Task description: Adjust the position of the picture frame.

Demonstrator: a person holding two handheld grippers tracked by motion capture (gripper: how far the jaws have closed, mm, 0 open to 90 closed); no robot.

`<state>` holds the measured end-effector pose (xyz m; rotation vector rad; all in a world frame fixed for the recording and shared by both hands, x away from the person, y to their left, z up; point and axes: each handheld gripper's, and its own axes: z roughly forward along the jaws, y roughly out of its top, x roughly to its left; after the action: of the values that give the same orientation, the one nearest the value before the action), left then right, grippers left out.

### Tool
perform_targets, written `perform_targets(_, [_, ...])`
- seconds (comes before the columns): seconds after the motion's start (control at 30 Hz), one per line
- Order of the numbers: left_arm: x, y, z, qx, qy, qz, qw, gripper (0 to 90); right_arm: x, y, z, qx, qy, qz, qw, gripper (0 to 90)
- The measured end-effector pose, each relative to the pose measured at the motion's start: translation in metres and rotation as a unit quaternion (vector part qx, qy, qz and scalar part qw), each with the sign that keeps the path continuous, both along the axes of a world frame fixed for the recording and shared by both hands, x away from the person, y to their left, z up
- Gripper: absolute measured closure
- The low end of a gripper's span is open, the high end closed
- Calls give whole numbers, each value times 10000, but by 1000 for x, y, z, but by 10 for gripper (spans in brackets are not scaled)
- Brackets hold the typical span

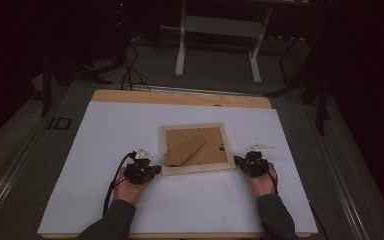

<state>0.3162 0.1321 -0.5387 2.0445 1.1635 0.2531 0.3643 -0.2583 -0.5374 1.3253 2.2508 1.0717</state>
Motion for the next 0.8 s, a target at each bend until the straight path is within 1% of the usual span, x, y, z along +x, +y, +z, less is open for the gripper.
perform_targets(0.13, [1, 3, 0, -8, 13, 98, 10000, 900, 0, 3, 0, 8, 0, 23, 10000, 900])
perform_targets(0.3, [4, 9, 1, -46, 93, 191, 9998, 900, -2, 8, 0, -8, -2, 97, 10000, 900])
perform_targets(0.57, [8, 14, 2, -28, 151, 230, 9996, 900, -4, 13, 0, -21, -5, 130, 9999, 900])
perform_targets(0.67, [9, 17, 2, -85, 203, 233, 9995, 900, -4, 15, 0, -30, -8, 147, 9999, 900])
perform_targets(0.8, [10, 20, 2, -72, 205, 247, 9995, 900, -5, 18, 0, -47, -10, 163, 9999, 900])
